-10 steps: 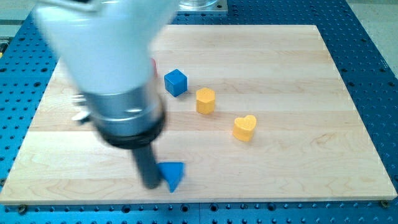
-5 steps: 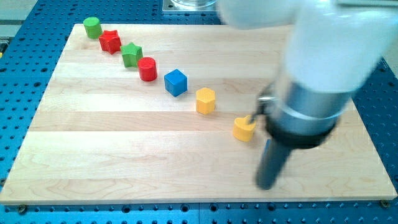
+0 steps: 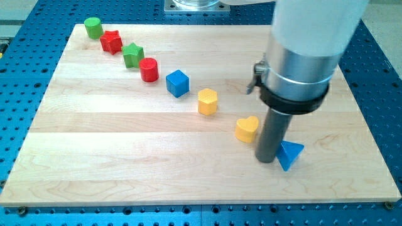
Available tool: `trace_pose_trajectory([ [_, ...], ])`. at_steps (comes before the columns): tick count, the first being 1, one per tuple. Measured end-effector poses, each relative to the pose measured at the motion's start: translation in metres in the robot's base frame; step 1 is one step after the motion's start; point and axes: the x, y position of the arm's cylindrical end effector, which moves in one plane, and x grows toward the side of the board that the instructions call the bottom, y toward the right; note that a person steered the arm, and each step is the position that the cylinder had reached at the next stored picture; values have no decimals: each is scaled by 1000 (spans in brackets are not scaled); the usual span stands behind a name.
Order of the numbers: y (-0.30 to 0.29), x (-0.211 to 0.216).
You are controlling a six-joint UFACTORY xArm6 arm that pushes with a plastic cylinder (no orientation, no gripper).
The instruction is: Move the blue triangle to the bottom right side of the board
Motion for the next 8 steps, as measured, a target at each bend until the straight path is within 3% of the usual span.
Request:
trace_pose_trajectory([
  [3, 37, 17],
  [5, -14, 11],
  [6, -10, 0],
  [8, 29, -10],
])
